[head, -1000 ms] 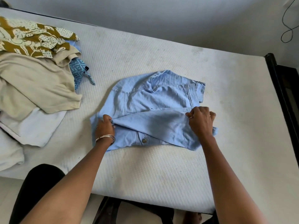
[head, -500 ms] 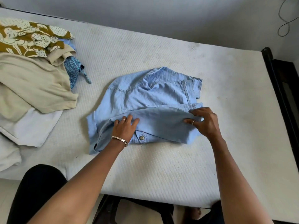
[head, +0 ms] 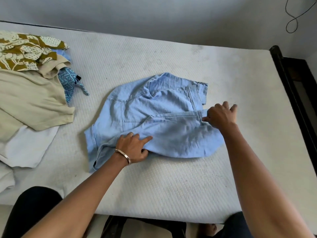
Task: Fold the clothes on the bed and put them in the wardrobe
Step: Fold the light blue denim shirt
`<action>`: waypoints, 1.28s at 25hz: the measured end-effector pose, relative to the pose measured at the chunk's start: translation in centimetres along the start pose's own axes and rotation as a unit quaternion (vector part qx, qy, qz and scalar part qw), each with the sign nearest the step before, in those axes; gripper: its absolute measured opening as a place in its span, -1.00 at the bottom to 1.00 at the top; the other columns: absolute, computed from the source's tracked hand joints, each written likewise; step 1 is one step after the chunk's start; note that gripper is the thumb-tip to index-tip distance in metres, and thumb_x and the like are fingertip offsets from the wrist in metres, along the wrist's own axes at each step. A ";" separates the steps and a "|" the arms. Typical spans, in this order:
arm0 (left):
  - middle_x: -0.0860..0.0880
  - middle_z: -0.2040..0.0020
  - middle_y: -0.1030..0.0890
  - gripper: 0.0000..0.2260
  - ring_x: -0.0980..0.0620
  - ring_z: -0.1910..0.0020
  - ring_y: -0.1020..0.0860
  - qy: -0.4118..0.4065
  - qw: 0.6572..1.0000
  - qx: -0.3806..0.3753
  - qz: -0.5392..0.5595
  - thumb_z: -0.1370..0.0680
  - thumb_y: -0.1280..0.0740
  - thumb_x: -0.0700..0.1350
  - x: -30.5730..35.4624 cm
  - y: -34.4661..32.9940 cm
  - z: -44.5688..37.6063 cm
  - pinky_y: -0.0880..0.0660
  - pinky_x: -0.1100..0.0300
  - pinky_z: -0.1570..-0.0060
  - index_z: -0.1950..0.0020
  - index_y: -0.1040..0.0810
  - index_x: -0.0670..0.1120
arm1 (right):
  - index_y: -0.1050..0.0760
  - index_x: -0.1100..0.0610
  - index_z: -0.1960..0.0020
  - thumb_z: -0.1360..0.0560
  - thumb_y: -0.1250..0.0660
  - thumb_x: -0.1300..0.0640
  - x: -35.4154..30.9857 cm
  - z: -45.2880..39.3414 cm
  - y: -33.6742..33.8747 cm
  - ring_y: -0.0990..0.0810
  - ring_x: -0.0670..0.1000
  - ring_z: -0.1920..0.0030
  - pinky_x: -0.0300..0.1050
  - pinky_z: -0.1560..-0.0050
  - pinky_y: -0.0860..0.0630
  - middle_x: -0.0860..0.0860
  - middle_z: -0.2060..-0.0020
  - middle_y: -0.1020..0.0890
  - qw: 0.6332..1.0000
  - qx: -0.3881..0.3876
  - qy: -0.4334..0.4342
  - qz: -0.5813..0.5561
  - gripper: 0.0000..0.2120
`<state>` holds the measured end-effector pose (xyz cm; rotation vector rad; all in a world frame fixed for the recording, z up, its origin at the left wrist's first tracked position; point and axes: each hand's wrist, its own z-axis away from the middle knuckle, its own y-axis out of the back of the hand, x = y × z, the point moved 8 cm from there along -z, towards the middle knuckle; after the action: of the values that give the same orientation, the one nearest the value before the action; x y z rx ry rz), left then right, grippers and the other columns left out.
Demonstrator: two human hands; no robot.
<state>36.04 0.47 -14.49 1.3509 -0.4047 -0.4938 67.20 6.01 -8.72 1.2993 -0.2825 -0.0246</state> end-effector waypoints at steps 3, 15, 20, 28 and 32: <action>-0.04 0.12 -0.60 -0.59 -0.11 0.12 -0.57 -0.022 0.976 0.136 0.166 -0.51 -0.13 0.25 -0.1 2.5 -2.2 -0.49 0.04 0.16 -0.05 -0.65 0.06 | -0.60 -0.01 -0.08 -0.50 -0.28 -0.28 -1.6 0.8 -2.6 -0.40 0.13 -0.25 0.12 -0.15 -0.21 0.01 -0.04 -0.62 0.986 -0.031 0.050 -0.156 -0.61; 0.02 -0.17 -0.52 -0.82 -0.15 -0.28 -0.35 0.200 0.952 -0.014 0.230 -0.56 -0.27 -0.06 -5.4 0.7 -12.4 -0.28 -0.08 -0.16 -0.10 -0.62 0.04 | -0.50 -0.06 0.20 -0.45 -0.35 -0.31 1.8 -1.6 -2.5 -0.54 0.14 0.19 -0.06 0.23 -0.37 0.03 0.31 -0.56 0.952 -0.025 0.062 -0.298 -0.69; -0.15 -0.10 -0.50 -0.74 -0.24 -0.11 -0.45 0.183 0.967 0.130 0.123 -0.45 -0.39 -0.21 -3.3 2.8 -10.5 -0.40 -0.10 0.01 -0.13 -0.56 -0.05 | -0.50 -0.12 0.12 -0.20 -0.34 -0.55 4.2 -3.3 -2.9 -0.46 0.02 0.08 -0.03 0.02 -0.28 -0.11 0.21 -0.53 0.986 -0.131 0.062 -0.080 -0.46; 0.22 -0.49 0.42 -0.41 0.04 -0.50 0.37 0.008 0.993 -0.080 0.085 -0.58 0.05 0.30 6.6 -5.7 -9.0 0.24 -0.47 -0.30 -0.48 0.34 0.29 | -0.44 0.12 0.38 -0.33 -0.40 -0.39 7.5 -2.7 -2.1 -0.44 0.07 0.29 -0.08 0.25 -0.28 0.02 0.44 -0.49 0.985 -0.056 0.070 -0.147 -0.44; 0.21 -0.43 0.53 -0.36 0.05 -0.46 0.45 0.043 0.989 -0.098 0.102 -0.51 0.17 0.41 6.4 -5.7 -9.4 0.26 -0.54 -0.22 -0.45 0.45 0.27 | -0.52 0.05 0.35 -0.26 -0.23 -0.59 9.6 -3.2 -0.9 -0.49 0.00 0.27 0.01 0.03 -0.27 -0.02 0.37 -0.57 0.996 -0.076 0.038 0.003 -0.33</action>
<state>45.88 3.77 -21.82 1.1224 -0.4062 -0.2963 77.27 7.16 -8.48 1.1461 -0.2160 0.0078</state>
